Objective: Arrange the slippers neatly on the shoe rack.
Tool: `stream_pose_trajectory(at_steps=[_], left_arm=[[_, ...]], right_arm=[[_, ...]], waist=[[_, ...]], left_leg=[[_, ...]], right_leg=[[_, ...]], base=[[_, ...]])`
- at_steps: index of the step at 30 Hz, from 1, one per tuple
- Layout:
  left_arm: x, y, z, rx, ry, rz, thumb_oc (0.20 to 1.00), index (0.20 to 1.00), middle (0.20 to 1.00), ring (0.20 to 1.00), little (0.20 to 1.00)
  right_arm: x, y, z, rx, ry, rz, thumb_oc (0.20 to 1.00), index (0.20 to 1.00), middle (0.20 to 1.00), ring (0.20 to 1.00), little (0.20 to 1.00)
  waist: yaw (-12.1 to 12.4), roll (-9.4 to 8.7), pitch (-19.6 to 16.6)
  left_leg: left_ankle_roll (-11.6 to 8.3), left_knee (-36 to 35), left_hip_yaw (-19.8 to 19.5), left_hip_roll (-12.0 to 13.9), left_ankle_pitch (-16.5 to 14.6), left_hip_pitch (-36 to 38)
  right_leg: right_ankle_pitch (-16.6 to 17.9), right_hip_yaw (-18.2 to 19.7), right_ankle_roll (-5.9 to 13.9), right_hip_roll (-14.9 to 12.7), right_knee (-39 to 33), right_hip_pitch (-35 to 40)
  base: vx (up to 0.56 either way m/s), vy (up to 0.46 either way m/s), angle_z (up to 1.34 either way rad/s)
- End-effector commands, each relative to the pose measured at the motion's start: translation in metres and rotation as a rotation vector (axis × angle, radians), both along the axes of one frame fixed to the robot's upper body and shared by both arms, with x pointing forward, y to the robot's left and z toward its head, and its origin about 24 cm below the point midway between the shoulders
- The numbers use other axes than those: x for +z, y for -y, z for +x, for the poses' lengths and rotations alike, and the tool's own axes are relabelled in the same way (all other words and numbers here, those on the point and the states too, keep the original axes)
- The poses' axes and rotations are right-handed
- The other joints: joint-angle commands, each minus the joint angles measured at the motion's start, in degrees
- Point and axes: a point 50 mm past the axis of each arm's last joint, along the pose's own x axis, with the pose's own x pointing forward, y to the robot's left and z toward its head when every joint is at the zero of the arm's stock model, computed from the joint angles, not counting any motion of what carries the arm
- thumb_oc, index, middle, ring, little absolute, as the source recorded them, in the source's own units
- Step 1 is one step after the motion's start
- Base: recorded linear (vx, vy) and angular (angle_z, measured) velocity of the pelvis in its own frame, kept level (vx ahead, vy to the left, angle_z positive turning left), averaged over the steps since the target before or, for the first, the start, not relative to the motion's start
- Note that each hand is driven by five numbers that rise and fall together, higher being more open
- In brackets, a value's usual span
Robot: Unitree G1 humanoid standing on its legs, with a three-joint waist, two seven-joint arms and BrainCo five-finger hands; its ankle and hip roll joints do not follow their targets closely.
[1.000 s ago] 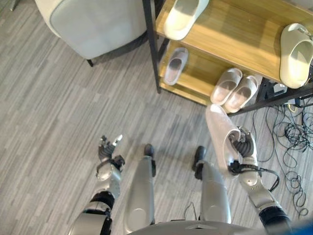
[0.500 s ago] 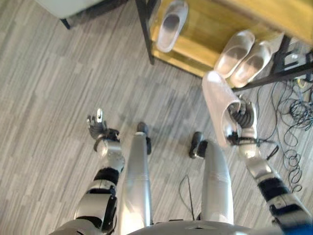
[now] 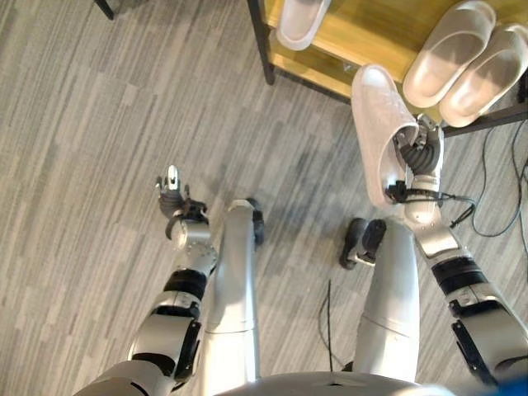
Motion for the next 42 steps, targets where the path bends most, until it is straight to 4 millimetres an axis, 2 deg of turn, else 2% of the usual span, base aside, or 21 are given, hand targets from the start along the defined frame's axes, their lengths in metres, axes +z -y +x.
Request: stream_pose_trajectory(at_steps=[1, 5, 7, 8, 9, 10, 15, 21, 22, 23, 24, 25, 27, 29, 31, 33, 38, 42], left_arm=[[0.003, -0.009, -0.004, 0.043, 0.031, 0.019, 1.000, 1.000, 1.000, 1.000, 1.000], [0.000, -0.004, -0.007, 0.028, 0.035, 0.003, 1.000, 1.000, 1.000, 1.000, 1.000], [0.000, -0.004, -0.008, 0.034, 0.041, -0.001, 1.000, 1.000, 1.000, 1.000, 1.000], [-0.005, -0.002, -0.012, 0.024, 0.030, -0.005, 1.000, 1.000, 1.000, 1.000, 1.000], [-0.005, -0.002, -0.012, 0.024, 0.030, -0.005, 1.000, 1.000, 1.000, 1.000, 1.000], [-0.008, -0.001, -0.014, 0.017, 0.017, -0.002, 1.000, 1.000, 1.000, 1.000, 1.000], [-0.009, -0.001, -0.014, 0.013, 0.015, -0.001, 1.000, 1.000, 1.000, 1.000, 1.000], [-0.019, 0.005, -0.021, -0.066, -0.018, 0.027, 1.000, 1.000, 1.000, 1.000, 1.000], [-0.024, 0.004, -0.025, -0.077, -0.031, 0.036, 1.000, 1.000, 1.000, 1.000, 1.000], [-0.024, 0.004, -0.025, -0.077, -0.031, 0.036, 1.000, 1.000, 1.000, 1.000, 1.000], [-0.028, 0.001, -0.028, -0.079, -0.048, 0.044, 1.000, 1.000, 1.000, 1.000, 1.000], [-0.028, 0.001, -0.028, -0.079, -0.046, 0.042, 1.000, 1.000, 1.000, 1.000, 1.000], [-0.037, 0.000, -0.033, -0.093, -0.085, 0.049, 1.000, 1.000, 1.000, 1.000, 1.000], [-0.038, -0.001, -0.033, -0.095, -0.090, 0.052, 1.000, 1.000, 1.000, 1.000, 1.000], [-0.039, 0.001, -0.033, -0.117, -0.097, 0.066, 1.000, 1.000, 1.000, 1.000, 1.000], [-0.040, 0.002, -0.033, -0.128, -0.104, 0.072, 1.000, 1.000, 1.000, 1.000, 1.000], [-0.046, 0.004, -0.036, -0.153, -0.126, 0.081, 1.000, 1.000, 1.000, 1.000, 1.000], [-0.048, 0.003, -0.039, -0.164, -0.133, 0.098, 1.000, 1.000, 1.000, 1.000, 1.000]], right_arm=[[0.044, 0.015, -0.003, -0.062, 0.185, 0.015, 0.200, 0.200, 0.200, 0.200, 0.200], [0.062, 0.019, 0.002, -0.090, 0.225, 0.006, 0.200, 0.200, 0.200, 0.200, 0.200], [0.065, 0.019, 0.002, -0.094, 0.229, 0.005, 0.200, 0.200, 0.200, 0.200, 0.200], [0.078, 0.022, 0.002, -0.117, 0.271, -0.011, 0.200, 0.200, 0.200, 0.200, 0.200], [0.078, 0.022, 0.002, -0.117, 0.271, -0.011, 0.200, 0.200, 0.200, 0.200, 0.200], [0.089, 0.023, 0.002, -0.128, 0.308, -0.007, 0.200, 0.200, 0.200, 0.200, 0.200], [0.094, 0.024, 0.002, -0.135, 0.319, -0.001, 0.200, 0.200, 0.200, 0.200, 0.200], [0.153, 0.040, 0.017, -0.189, 0.369, 0.052, 0.200, 0.200, 0.200, 0.200, 0.200], [0.167, 0.039, 0.019, -0.183, 0.385, 0.058, 0.200, 0.200, 0.200, 0.200, 0.200], [0.167, 0.039, 0.019, -0.183, 0.385, 0.058, 0.200, 0.200, 0.200, 0.200, 0.200], [0.179, 0.037, 0.022, -0.175, 0.390, 0.069, 0.200, 0.200, 0.200, 0.200, 0.200], [0.180, 0.036, 0.022, -0.173, 0.391, 0.068, 0.200, 0.200, 0.200, 0.200, 0.200], [0.202, 0.032, 0.022, -0.145, 0.412, 0.065, 0.200, 0.200, 0.200, 0.200, 0.200], [0.209, 0.031, 0.022, -0.134, 0.418, 0.061, 0.200, 0.200, 0.200, 0.200, 0.200], [0.226, 0.022, 0.022, -0.089, 0.438, 0.099, 0.200, 0.200, 0.200, 0.200, 0.200], [0.235, 0.022, 0.022, -0.084, 0.453, 0.130, 0.200, 0.200, 0.200, 0.200, 0.200], [0.242, 0.022, 0.027, -0.094, 0.420, 0.160, 0.200, 0.200, 0.200, 0.200, 0.200], [0.241, 0.028, 0.027, -0.129, 0.414, 0.186, 0.200, 0.200, 0.200, 0.200, 0.200]], waist=[[0.2, 0.84, 3.7], [0.8, 0.61, 6.1], [1.0, 0.49, 6.9], [1.3, 0.37, 8.7], [1.4, 0.34, 8.7], [1.6, 0.24, 9.2], [1.8, 0.21, 9.6], [3.9, 0.15, 10.1], [4.3, 0.21, 10.1], [4.3, 0.23, 10.1], [4.9, 0.12, 10.1], [4.8, 0.19, 10.1], [5.5, 0.01, 10.4], [5.5, -0.01, 10.5], [5.7, -0.18, 11.1], [5.9, -0.18, 11.3], [6.2, 0.04, 10.9], [6.4, 0.41, 10.5]], left_leg=[[0.19, -5.4, -4.5, -2.2, -1.8, 5.7], [0.05, -2.6, -4.2, -2.5, -2.5, 5.7], [-0.04, -1.5, -4.3, -2.4, -2.9, 5.7], [-0.11, 1.0, -4.3, -2.4, -3.8, 5.7], [-0.12, 1.1, -4.3, -2.3, -3.9, 5.7], [-0.33, 2.4, -4.5, -2.3, -4.7, 5.7], [-0.46, 2.9, -4.6, -2.4, -4.9, 5.7], [-1.18, 0.6, -4.8, -2.4, -3.6, 5.7], [-1.32, -0.1, -4.8, -2.2, -3.1, 5.7], [-1.32, -0.1, -4.8, -2.2, -3.1, 5.7], [-1.43, -0.9, -4.7, -2.2, -2.8, 5.7], [-1.43, -0.9, -4.7, -2.2, -2.7, 5.7], [-1.44, -2.4, -4.5, -2.1, -2.0, 5.7], [-1.51, -2.9, -4.5, -2.2, -1.6, 5.7], [-1.72, -4.8, -4.3, -2.3, -0.7, 5.7], [-1.78, -6.1, -3.9, -2.2, 0.1, 5.7], [-2.10, -9.6, -3.8, -3.1, 1.8, 5.7], [-2.32, -9.4, -3.3, -2.5, 1.6, 5.7]], right_leg=[[0.6, 2.7, -1.69, -1.3, -0.9, 6.3], [0.4, 3.9, -1.79, -1.1, 2.2, 5.2], [0.0, 4.4, -1.85, -0.9, 3.3, 5.2], [-0.8, 5.6, -2.24, -0.5, 6.0, 4.8], [-0.8, 5.6, -2.24, -0.5, 6.0, 4.8], [-1.3, 6.0, -2.42, -0.5, 7.5, 4.6], [-1.3, 6.4, -2.41, -0.4, 8.1, 4.4], [-0.4, 6.4, -2.30, -1.1, 6.7, 4.2], [0.0, 6.3, -2.16, -1.3, 6.1, 4.1], [0.0, 6.3, -2.16, -1.3, 6.1, 4.1], [0.3, 6.1, -1.99, -1.5, 5.3, 4.3], [0.3, 6.1, -2.00, -1.5, 5.3, 4.3], [1.2, 5.8, -1.54, -1.9, 3.8, 4.2], [1.4, 5.8, -1.51, -2.1, 3.2, 4.3], [2.2, 5.8, -1.25, -2.6, 2.0, 4.4], [2.6, 5.4, -1.05, -2.8, 0.9, 4.4], [3.7, 4.8, -0.47, -3.4, -1.9, 4.7], [3.4, 5.2, -0.43, -3.7, -1.8, 4.7]], base=[[0.01, -0.004, 0.03], [0.02, -0.005, 0.05], [0.04, -0.014, 0.00], [0.04, -0.016, 0.00], [0.07, -0.034, 0.00], [0.03, -0.020, -0.01], [0.01, -0.003, -0.03], [0.00, 0.002, 0.02], [0.00, 0.009, 0.14], [0.00, 0.029, 0.14], [-0.01, 0.018, 0.05], [0.00, 0.000, 0.00], [-0.01, 0.017, 0.00], [-0.01, 0.007, 0.02], [-0.03, 0.036, 0.12], [-0.04, 0.036, 0.08], [-0.01, 0.020, 0.06], [0.04, 0.024, 0.06]])
